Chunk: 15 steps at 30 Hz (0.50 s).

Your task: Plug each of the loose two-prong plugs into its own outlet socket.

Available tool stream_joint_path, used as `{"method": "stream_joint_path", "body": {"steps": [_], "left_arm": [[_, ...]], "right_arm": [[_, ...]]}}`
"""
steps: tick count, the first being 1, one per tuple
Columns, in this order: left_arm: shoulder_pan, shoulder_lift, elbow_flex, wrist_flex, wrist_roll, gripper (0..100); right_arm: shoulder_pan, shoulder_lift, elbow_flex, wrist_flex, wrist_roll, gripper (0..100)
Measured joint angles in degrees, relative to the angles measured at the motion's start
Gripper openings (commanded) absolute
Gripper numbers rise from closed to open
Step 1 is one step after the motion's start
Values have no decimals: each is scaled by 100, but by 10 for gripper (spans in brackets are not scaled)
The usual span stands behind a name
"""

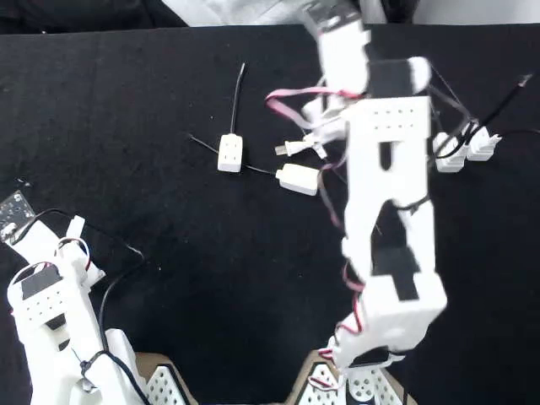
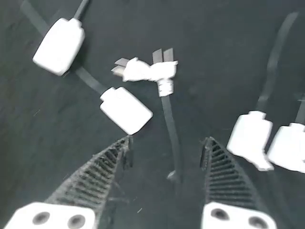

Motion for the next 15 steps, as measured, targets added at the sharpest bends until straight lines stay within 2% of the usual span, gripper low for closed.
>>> {"method": "stream_joint_path", "body": {"steps": [5,10,15], "left_arm": [[0,0,0,0,0,33],[0,0,0,0,0,33],[0,0,0,0,0,33]], "right_arm": [[-659,-237,1345,-888,-97,220],[-1108,-229,2163,-2119,-1310,220],[-1723,237,2180,-2927,-2303,220]]}}
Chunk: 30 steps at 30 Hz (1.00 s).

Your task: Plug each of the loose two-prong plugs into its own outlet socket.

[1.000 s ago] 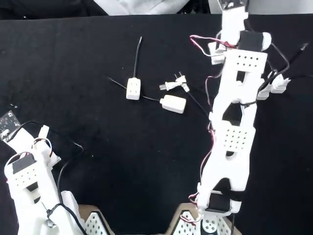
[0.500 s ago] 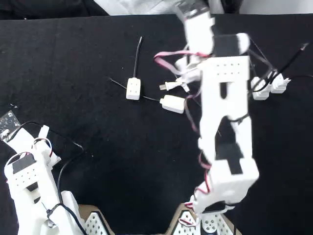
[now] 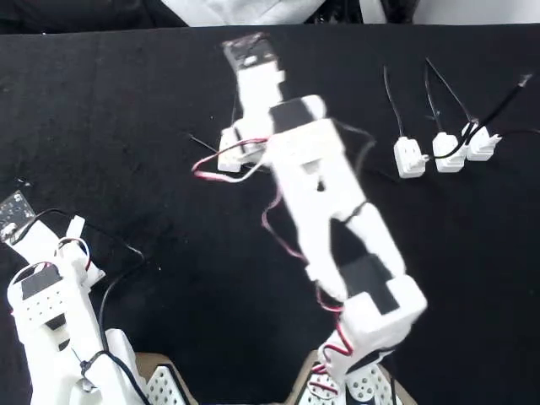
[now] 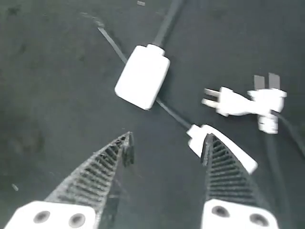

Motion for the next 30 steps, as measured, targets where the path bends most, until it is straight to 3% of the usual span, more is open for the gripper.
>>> {"method": "stream_joint_path", "body": {"steps": [7,21,30], "left_arm": [[0,0,0,0,0,33],[0,0,0,0,0,33],[0,0,0,0,0,33]], "right_arm": [[-229,897,0,-1020,-1046,220],[-211,1969,0,-2637,-1160,220],[-185,2233,0,-2927,-1160,218]]}}
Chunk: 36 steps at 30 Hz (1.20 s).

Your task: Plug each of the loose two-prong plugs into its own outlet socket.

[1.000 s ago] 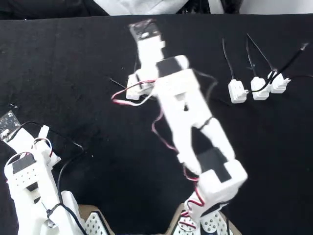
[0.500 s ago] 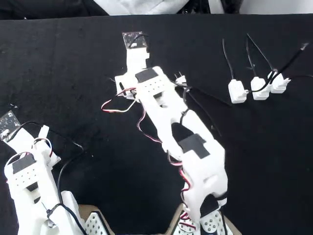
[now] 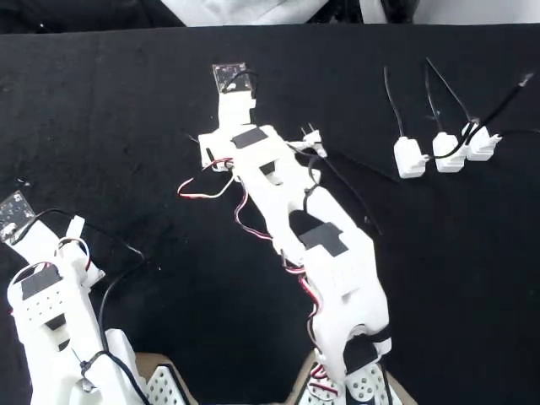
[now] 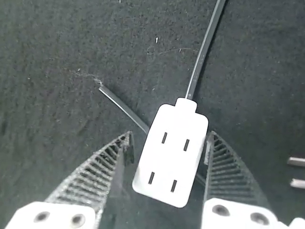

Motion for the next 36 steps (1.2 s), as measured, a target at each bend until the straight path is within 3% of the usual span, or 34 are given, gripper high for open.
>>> {"method": "stream_joint_path", "body": {"steps": [5,9,11,17,24,36], "left_arm": [[0,0,0,0,0,33],[0,0,0,0,0,33],[0,0,0,0,0,33],[0,0,0,0,0,33],[0,0,0,0,0,33],[0,0,0,0,0,33]], "right_arm": [[0,132,0,0,0,194],[26,132,0,0,0,6],[35,132,0,0,0,40],[167,-70,-18,870,44,10],[211,-1442,79,2251,1354,10],[-123,-3833,2593,2391,2796,11]]}}
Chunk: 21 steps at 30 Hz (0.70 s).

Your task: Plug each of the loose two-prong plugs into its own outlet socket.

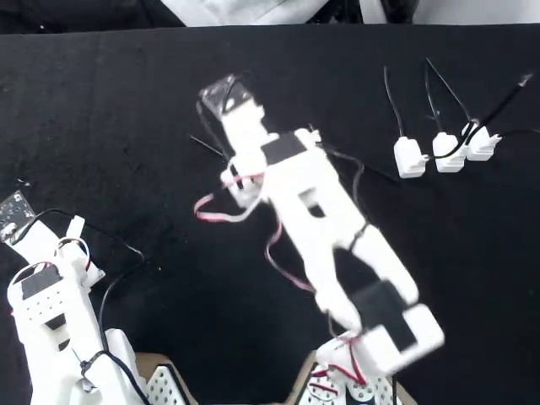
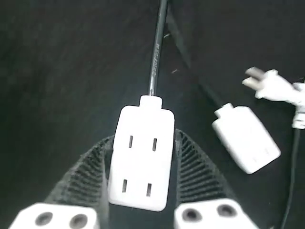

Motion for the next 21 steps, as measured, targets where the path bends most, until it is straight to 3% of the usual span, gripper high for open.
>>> {"method": "stream_joint_path", "body": {"steps": [7,14,18,21], "left_arm": [[0,0,0,0,0,33],[0,0,0,0,0,33],[0,0,0,0,0,33],[0,0,0,0,0,33]], "right_arm": [[-651,-1345,1969,0,607,11],[-1187,-1855,3490,-255,1934,11],[-1371,-2101,3947,-598,2084,20],[-1486,-2295,4026,-633,2101,98]]}}
